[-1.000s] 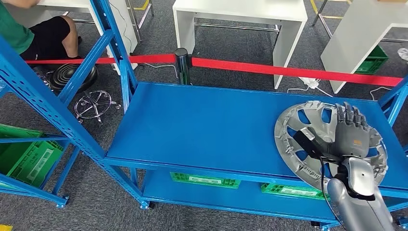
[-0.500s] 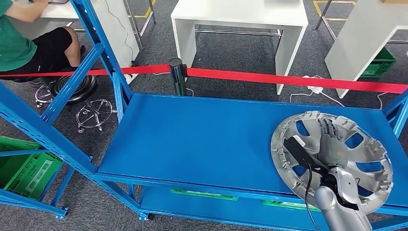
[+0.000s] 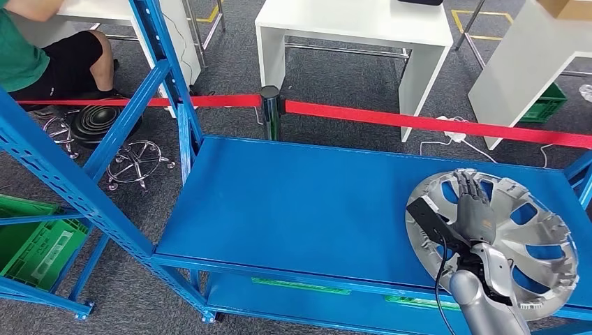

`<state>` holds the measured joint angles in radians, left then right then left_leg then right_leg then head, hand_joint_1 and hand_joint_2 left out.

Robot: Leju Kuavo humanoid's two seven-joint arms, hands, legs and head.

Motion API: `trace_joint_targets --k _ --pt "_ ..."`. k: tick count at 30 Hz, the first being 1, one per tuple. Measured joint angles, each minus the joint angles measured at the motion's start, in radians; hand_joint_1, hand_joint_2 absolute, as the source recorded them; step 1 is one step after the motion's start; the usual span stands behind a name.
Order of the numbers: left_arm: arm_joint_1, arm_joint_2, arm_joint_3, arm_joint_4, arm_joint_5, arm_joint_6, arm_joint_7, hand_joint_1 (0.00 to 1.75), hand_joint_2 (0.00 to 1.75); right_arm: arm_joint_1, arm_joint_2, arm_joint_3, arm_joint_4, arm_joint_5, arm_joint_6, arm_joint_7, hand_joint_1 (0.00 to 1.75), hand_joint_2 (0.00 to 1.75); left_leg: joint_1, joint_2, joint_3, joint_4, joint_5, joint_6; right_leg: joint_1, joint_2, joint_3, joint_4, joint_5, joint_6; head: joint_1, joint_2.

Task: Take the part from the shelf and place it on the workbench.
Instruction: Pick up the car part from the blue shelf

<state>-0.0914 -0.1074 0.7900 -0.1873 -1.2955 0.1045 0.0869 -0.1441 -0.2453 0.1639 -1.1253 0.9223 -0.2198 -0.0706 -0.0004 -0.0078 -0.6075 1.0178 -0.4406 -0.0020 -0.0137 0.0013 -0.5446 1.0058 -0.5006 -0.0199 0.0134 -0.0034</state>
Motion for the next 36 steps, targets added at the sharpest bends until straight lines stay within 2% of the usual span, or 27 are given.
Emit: trace_joint_targets --k 2,4,8,20,24,26,28,29,30,31,33,34,35,36 --pt "0.000 0.000 0.000 0.000 -0.001 0.000 0.000 0.00 0.00 0.002 0.002 0.001 -0.011 0.001 -0.005 0.003 0.00 0.00 0.000 0.000 0.000 0.000 0.000 0.003 -0.001 0.000 0.002 -0.006 0.002 0.017 0.000 0.000" --pt "0.000 -0.001 -0.001 0.000 -0.002 0.000 0.000 0.00 0.00 0.005 0.005 0.003 -0.028 0.003 -0.016 0.014 0.00 0.00 0.000 0.000 0.000 0.000 0.000 0.003 -0.001 0.000 0.003 -0.008 0.003 0.025 0.000 0.000" --pt "0.000 -0.001 -0.001 0.000 -0.003 0.000 0.000 0.00 0.00 0.013 0.010 0.007 -0.064 0.004 -0.025 0.027 0.00 0.00 0.000 0.001 0.000 0.000 0.000 0.004 -0.001 0.000 0.003 -0.009 0.003 0.033 0.000 0.000" --pt "0.000 -0.001 -0.001 0.000 0.003 -0.007 -0.002 0.00 0.00 0.020 0.014 0.013 -0.090 0.003 -0.017 0.031 0.00 0.00 0.000 0.000 0.002 -0.001 0.000 0.003 0.000 0.000 0.003 -0.006 0.002 0.034 0.000 0.000" --pt "-0.001 0.002 -0.001 0.000 0.005 -0.012 0.006 0.00 0.00 0.021 0.013 0.014 -0.090 0.001 -0.015 0.032 0.00 0.00 0.000 0.002 0.010 -0.018 0.012 0.022 -0.007 0.000 0.007 -0.009 0.002 0.052 -0.001 0.000" --pt "-0.002 0.001 -0.001 0.000 0.006 -0.012 0.013 0.00 0.00 0.021 0.011 0.015 -0.091 0.000 -0.014 0.035 0.00 0.00 0.006 0.005 0.015 -0.036 0.025 0.030 -0.006 0.001 -0.022 0.058 -0.047 0.053 0.000 0.000" --pt "-0.004 0.001 -0.001 0.000 0.005 -0.013 0.017 0.00 0.00 0.023 0.009 0.017 -0.090 -0.002 -0.012 0.039 0.00 0.00 0.005 0.006 0.008 -0.036 0.029 0.031 -0.006 0.001 -0.081 0.189 -0.117 0.054 0.000 0.000" --pt "-0.004 0.001 -0.001 0.000 0.005 -0.013 0.019 0.00 0.00 0.026 0.008 0.018 -0.090 -0.002 -0.011 0.040 0.00 0.00 0.006 0.006 0.004 -0.034 0.030 0.029 -0.008 0.001 -0.104 0.241 -0.137 0.056 0.000 0.000" --pt "-0.004 0.001 -0.001 0.000 0.006 -0.013 0.020 0.00 0.00 0.027 0.008 0.019 -0.090 -0.004 -0.011 0.041 0.00 0.00 0.007 0.005 -0.002 -0.030 0.032 0.026 -0.011 0.001 -0.112 0.262 -0.137 0.059 0.000 0.000" --pt "-0.004 0.001 -0.001 0.000 0.006 -0.013 0.022 0.00 0.00 0.028 0.008 0.020 -0.090 -0.005 -0.011 0.041 0.00 0.00 0.009 0.005 -0.008 -0.024 0.033 0.022 -0.015 0.001 -0.100 0.242 -0.119 0.062 0.000 0.000" --pt "-0.004 0.000 -0.001 0.000 0.006 -0.013 0.024 0.00 0.00 0.027 0.008 0.022 -0.090 -0.008 -0.010 0.041 0.00 0.00 0.015 0.003 -0.023 -0.005 0.033 0.009 -0.024 0.001 -0.036 0.125 -0.064 0.070 0.001 0.000" --pt "-0.004 0.001 -0.001 0.000 0.007 -0.013 0.025 0.00 0.00 0.027 0.008 0.023 -0.090 -0.009 -0.010 0.041 0.00 0.00 0.016 0.002 -0.031 0.007 0.032 0.000 -0.025 0.003 -0.013 0.075 -0.044 0.070 0.002 0.000" --pt "-0.004 0.002 -0.001 0.000 0.007 -0.012 0.025 0.00 0.00 0.027 0.008 0.025 -0.090 -0.009 -0.010 0.041 0.00 0.00 0.015 0.001 -0.037 0.015 0.032 -0.010 -0.025 0.005 -0.002 0.048 -0.034 0.065 0.001 0.000" --pt "-0.004 0.003 -0.001 -0.001 0.008 -0.012 0.026 0.00 0.00 0.027 0.009 0.026 -0.091 -0.010 -0.009 0.041 0.00 0.00 0.014 0.000 -0.041 0.018 0.034 -0.019 -0.023 0.007 -0.006 0.045 -0.032 0.056 0.001 0.000"
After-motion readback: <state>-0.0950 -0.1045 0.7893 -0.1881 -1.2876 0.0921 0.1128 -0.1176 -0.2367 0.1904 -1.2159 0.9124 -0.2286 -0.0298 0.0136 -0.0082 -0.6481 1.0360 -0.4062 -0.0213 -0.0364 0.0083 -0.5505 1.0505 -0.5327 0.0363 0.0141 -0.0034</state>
